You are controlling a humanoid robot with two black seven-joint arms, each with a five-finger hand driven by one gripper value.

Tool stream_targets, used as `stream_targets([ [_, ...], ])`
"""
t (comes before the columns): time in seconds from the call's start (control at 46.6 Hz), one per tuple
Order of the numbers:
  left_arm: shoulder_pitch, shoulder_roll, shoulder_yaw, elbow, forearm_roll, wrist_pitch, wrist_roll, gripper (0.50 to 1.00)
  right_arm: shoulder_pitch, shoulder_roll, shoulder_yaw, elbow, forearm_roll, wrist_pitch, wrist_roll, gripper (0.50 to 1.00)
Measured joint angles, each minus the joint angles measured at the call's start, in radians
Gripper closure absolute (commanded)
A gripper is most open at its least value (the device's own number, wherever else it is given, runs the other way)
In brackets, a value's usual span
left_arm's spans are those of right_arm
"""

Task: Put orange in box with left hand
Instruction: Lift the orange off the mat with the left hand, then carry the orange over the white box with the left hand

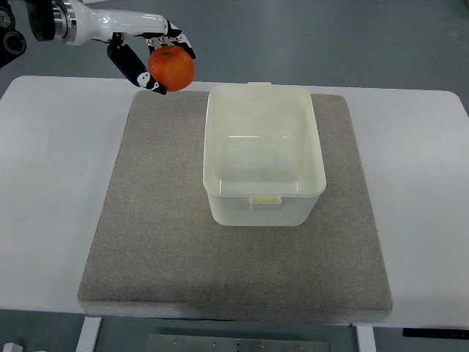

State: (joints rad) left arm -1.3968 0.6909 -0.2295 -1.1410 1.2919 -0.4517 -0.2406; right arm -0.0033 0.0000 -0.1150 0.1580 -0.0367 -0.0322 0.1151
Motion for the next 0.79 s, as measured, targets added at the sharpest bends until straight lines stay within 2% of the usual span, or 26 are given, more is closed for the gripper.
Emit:
stream_targets([
  [0.172,-0.004,-0.054,-0.004,-0.075,0.018,0.006,0.007,1.0,0.001,0.0,0.0,0.0,0.0,0.0,0.0,0.568],
  [0.623,0.058,-0.268,-0.004,-0.047,0.25,0.104,0.02,1.0,0.0,0.0,0.0,0.0,0.0,0.0,0.0,0.57],
  [0.644,0.064,-0.275,-0.004,-0.044,0.261,0.11,0.02,0.956,0.0,0.0,0.0,0.0,0.0,0.0,0.0,0.568],
  [0.709,0.088,-0.291,-0.004,-0.041,0.291,0.138,0.02,0.9,0.0,0.0,0.0,0.0,0.0,0.0,0.0,0.568],
  [0.773,0.11,-0.299,0.004,-0.04,0.308,0.173,0.02,0.766,0.0,0.0,0.0,0.0,0.0,0.0,0.0,0.568],
  [0.794,0.115,-0.3,0.007,-0.04,0.311,0.184,0.02,0.744,0.0,0.0,0.0,0.0,0.0,0.0,0.0,0.568],
])
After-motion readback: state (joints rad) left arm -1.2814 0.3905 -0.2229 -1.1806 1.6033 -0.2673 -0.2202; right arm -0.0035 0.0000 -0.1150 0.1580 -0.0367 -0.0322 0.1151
